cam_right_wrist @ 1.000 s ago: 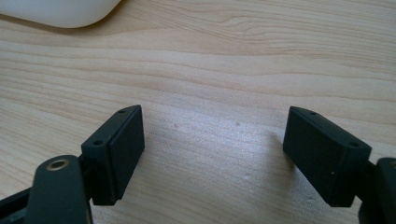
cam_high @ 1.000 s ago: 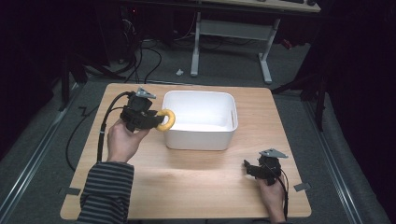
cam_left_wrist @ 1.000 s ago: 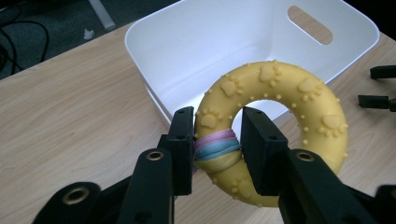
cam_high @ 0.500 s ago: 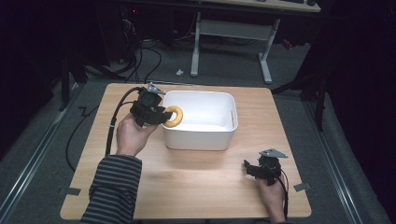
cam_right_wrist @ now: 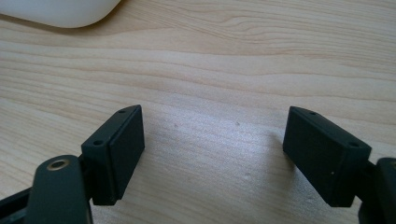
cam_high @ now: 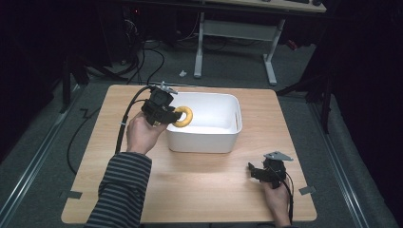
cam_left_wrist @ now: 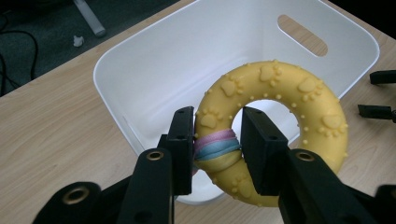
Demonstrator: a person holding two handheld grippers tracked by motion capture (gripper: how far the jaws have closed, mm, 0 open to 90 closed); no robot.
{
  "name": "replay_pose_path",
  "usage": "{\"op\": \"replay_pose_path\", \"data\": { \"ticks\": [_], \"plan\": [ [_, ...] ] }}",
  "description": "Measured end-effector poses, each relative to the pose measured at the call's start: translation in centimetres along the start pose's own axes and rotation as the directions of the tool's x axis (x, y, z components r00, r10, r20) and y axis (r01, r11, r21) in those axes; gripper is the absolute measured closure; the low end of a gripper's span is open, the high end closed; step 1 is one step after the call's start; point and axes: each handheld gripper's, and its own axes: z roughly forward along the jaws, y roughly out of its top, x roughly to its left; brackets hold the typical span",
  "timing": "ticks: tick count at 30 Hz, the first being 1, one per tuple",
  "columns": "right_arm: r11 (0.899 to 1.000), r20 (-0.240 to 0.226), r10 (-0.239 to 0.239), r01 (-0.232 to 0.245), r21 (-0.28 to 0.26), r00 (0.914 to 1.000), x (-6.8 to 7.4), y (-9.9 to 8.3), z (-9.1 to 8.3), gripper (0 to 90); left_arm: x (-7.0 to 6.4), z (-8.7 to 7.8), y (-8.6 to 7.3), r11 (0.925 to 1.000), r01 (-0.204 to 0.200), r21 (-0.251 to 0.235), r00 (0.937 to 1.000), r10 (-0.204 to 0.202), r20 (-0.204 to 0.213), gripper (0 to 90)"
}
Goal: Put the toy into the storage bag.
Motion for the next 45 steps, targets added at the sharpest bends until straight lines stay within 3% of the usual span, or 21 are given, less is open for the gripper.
{"op": "replay_pose_path", "data": {
  "ticks": [15, 29, 45],
  "plan": [
    [1.0, 0.0, 0.002, -0.002, 0.0, 1.0, 0.0, 0.0, 0.0, 20.9, -0.6, 2.1, 1.6, 0.9999, -0.008, 0.008, 0.9999, 0.008, 0.014, 65.8],
    [1.0, -0.001, 0.002, -0.002, 0.0, 1.0, 0.0, 0.0, 0.0, 20.9, -1.4, 4.3, 3.4, 0.9986, -0.042, 0.031, 0.999, 0.042, 0.016, 65.7],
    [1.0, 0.0, 0.001, -0.001, 0.002, 1.0, 0.0, 0.0, 0.0, 20.9, -2.4, 6.4, 4.0, 0.9952, -0.08, 0.057, 0.9967, 0.079, 0.017, 65.5]
  ]
}}
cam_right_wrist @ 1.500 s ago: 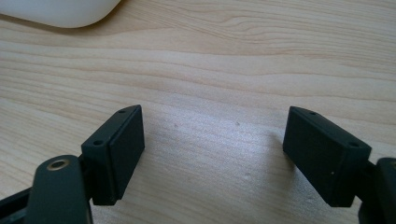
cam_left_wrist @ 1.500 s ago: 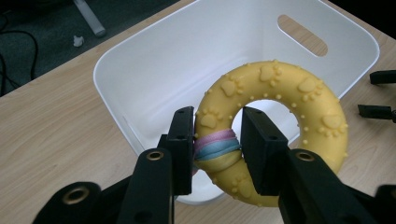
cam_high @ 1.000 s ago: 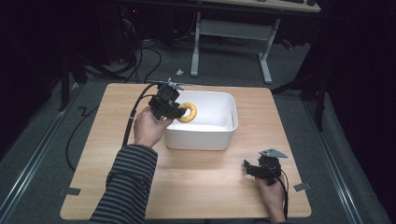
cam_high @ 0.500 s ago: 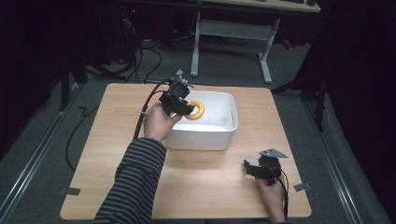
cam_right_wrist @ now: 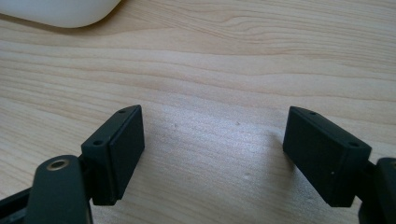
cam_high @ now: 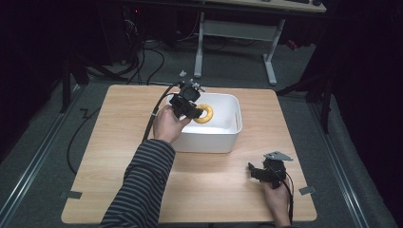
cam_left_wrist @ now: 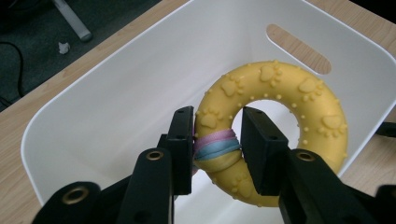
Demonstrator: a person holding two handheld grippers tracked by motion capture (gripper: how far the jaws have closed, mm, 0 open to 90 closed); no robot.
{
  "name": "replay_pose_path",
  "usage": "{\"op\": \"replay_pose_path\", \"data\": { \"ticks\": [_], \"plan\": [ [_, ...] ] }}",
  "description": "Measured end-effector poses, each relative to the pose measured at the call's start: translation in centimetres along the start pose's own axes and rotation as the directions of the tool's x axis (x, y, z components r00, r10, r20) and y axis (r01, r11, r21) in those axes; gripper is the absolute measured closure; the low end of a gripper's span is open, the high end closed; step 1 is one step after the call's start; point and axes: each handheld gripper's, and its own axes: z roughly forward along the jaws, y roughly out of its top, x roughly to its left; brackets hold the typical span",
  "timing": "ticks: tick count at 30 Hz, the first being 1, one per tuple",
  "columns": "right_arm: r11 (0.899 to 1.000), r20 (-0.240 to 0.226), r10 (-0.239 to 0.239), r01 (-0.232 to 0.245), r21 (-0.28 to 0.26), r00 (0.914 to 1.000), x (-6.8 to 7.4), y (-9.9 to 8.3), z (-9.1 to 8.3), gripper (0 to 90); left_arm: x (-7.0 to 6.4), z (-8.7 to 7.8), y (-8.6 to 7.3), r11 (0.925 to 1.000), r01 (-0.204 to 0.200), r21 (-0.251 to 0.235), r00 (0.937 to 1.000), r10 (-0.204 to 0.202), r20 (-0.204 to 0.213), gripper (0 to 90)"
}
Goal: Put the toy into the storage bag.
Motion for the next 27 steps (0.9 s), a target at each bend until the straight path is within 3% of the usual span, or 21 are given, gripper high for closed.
{"op": "replay_pose_path", "data": {
  "ticks": [27],
  "plan": [
    [1.0, 0.0, 0.0, 0.0, 0.0, 1.0, 0.0, 0.0, 0.0, 20.9, -1.6, 3.2, -0.3, 0.9946, -0.055, 0.088, 0.9984, 0.056, -0.008, 65.4]
  ]
}}
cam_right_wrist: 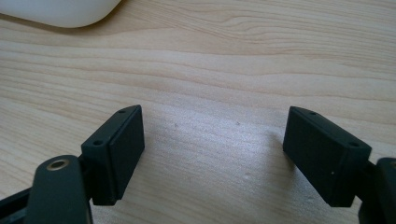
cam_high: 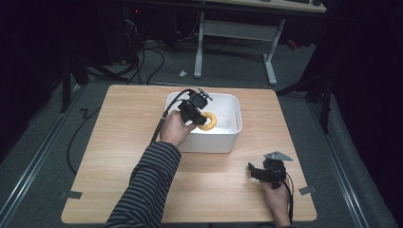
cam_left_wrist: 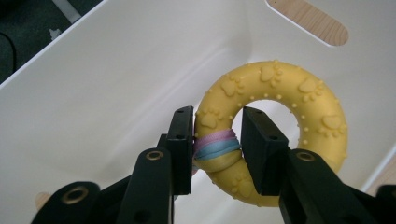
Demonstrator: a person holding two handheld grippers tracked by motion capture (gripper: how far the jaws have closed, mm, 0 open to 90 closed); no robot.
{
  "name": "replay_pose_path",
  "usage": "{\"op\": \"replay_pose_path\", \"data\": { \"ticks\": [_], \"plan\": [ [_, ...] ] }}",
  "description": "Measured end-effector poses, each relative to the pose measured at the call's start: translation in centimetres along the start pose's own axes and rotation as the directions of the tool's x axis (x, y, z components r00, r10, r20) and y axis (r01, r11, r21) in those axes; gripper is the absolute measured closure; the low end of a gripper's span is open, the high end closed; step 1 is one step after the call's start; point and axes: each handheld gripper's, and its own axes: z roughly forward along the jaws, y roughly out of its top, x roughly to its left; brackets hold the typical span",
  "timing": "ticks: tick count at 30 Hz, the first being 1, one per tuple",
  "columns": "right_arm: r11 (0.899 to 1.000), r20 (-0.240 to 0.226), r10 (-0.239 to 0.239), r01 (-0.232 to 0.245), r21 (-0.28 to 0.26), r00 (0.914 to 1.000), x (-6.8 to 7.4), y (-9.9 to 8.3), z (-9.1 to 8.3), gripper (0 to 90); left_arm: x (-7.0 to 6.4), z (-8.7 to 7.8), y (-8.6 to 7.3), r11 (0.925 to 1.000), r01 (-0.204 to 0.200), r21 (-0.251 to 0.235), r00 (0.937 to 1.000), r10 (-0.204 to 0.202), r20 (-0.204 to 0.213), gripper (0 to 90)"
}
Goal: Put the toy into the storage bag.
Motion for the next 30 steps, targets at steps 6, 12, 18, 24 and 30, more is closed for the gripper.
{"op": "replay_pose_path", "data": {
  "ticks": [6, 12, 18, 24, 30],
  "plan": [
    [1.0, 0.0, 0.0, 0.0, 0.0, 1.0, 0.0, 0.0, 0.0, 20.8, -0.26, 0.43, 0.06, 0.9999, -0.002, 0.011, 1.0, 0.002, 0.01, 65.3],
    [1.0, 0.0, 0.0, 0.0, 0.0, 1.0, 0.0, 0.0, 0.0, 20.8, -0.42, 0.66, -0.03, 0.9997, -0.002, 0.023, 0.9998, 0.001, 0.019, 65.2],
    [1.0, 0.0, 0.0, 0.0, -0.002, 1.0, 0.0, -0.01, 0.01, 20.8, -0.55, 0.82, -0.1, 0.9997, 0.0, 0.025, 0.9996, -0.001, 0.027, 65.2],
    [1.0, 0.0, 0.0, 0.0, -0.002, 1.0, 0.0, -0.01, 0.01, 20.8, -0.67, 0.93, -0.26, 0.9995, 0.004, 0.031, 0.9994, -0.005, 0.035, 65.0],
    [1.0, 0.0, 0.0, 0.0, -0.002, 1.0, 0.0, -0.01, 0.01, 20.8, -0.68, 0.8, -0.44, 0.9996, 0.004, 0.029, 0.9994, -0.005, 0.034, 64.9]
  ]
}}
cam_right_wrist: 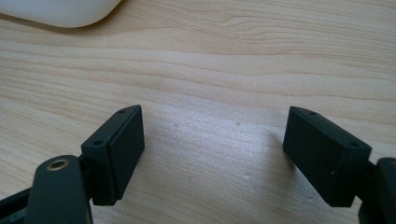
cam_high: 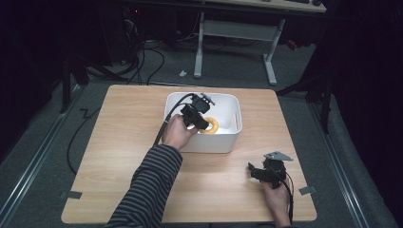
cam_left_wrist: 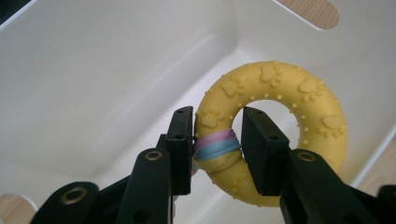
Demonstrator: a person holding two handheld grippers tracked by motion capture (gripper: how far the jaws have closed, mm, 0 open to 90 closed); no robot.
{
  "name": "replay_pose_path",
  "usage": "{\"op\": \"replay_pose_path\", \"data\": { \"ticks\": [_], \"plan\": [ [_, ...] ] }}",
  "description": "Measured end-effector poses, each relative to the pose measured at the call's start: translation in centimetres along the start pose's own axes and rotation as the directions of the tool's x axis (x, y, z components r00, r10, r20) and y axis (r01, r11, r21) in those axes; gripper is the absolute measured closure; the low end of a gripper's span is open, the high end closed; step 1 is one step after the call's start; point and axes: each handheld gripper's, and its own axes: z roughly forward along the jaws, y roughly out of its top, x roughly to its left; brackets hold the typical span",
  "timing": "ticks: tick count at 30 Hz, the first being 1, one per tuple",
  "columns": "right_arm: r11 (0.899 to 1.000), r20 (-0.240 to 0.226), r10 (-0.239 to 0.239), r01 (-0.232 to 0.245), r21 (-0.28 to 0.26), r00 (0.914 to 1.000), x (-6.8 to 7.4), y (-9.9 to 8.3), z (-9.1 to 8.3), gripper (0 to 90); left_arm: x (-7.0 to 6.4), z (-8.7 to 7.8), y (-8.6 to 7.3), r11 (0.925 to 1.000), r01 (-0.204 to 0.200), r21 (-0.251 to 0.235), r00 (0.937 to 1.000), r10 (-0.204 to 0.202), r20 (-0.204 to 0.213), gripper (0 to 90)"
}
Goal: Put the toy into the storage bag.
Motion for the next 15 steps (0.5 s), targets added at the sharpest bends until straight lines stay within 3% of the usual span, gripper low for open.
{"op": "replay_pose_path", "data": {
  "ticks": [10, 15],
  "plan": [
    [1.0, 0.0, 0.0, 0.0, 0.0, 1.0, 0.0, 0.0, 0.0, 20.8, 0.17, 0.04, -0.04, 0.9998, 0.018, 0.011, 0.9997, -0.018, 0.016, 63.7],
    [1.0, 0.0, 0.0, 0.0, 0.0, 1.0, 0.0, 0.0, 0.0, 20.9, 0.34, -0.28, -0.08, 0.9994, 0.033, -0.008, 0.999, -0.033, 0.031, 56.4]
  ]
}}
